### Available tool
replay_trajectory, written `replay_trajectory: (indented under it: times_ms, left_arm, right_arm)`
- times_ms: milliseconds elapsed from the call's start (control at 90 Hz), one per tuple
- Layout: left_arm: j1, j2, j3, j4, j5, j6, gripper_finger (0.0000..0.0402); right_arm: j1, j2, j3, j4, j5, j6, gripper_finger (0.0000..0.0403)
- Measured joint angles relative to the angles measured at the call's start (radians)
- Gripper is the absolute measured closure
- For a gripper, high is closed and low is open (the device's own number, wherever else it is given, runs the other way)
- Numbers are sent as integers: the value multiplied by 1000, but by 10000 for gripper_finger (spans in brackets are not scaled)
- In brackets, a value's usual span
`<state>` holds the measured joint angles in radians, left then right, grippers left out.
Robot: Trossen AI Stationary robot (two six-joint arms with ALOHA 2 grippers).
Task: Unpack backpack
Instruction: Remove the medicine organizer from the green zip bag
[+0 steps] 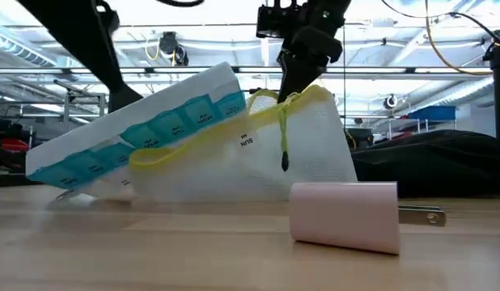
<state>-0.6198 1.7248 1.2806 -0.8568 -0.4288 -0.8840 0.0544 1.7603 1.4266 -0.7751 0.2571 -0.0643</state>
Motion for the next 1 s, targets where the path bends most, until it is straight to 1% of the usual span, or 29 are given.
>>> replay_trajectory:
  times_ms: [200,300,356,467,611,678,789,889,1000]
  left_arm:
    - [31,79,0,24,-19,51,165]
    - [39,119,0,73,-21,87,165]
    - [45,148,1,107,-39,116,165]
    - [53,197,2,144,-129,141,165]
    - [68,258,3,145,-293,139,165]
    - [76,280,3,144,-336,142,165]
    - [93,310,2,142,-375,165,165]
    - [109,327,2,147,-411,209,165]
    - [130,333,1,147,-438,217,165]
  right_arm:
    - [0,0,1,3,0,-1,403]
    - [0,0,1,5,-1,-5,403]
    - [0,0,1,5,-3,-7,403]
    - [0,0,1,10,-1,-9,403]
    - [6,-1,1,20,2,-11,403]
    - [14,-1,1,28,-8,-11,403]
    - [27,-1,1,53,-58,-7,403]
    - [39,-1,1,68,-74,-7,403]
    - [42,-1,1,75,-77,-1,403]
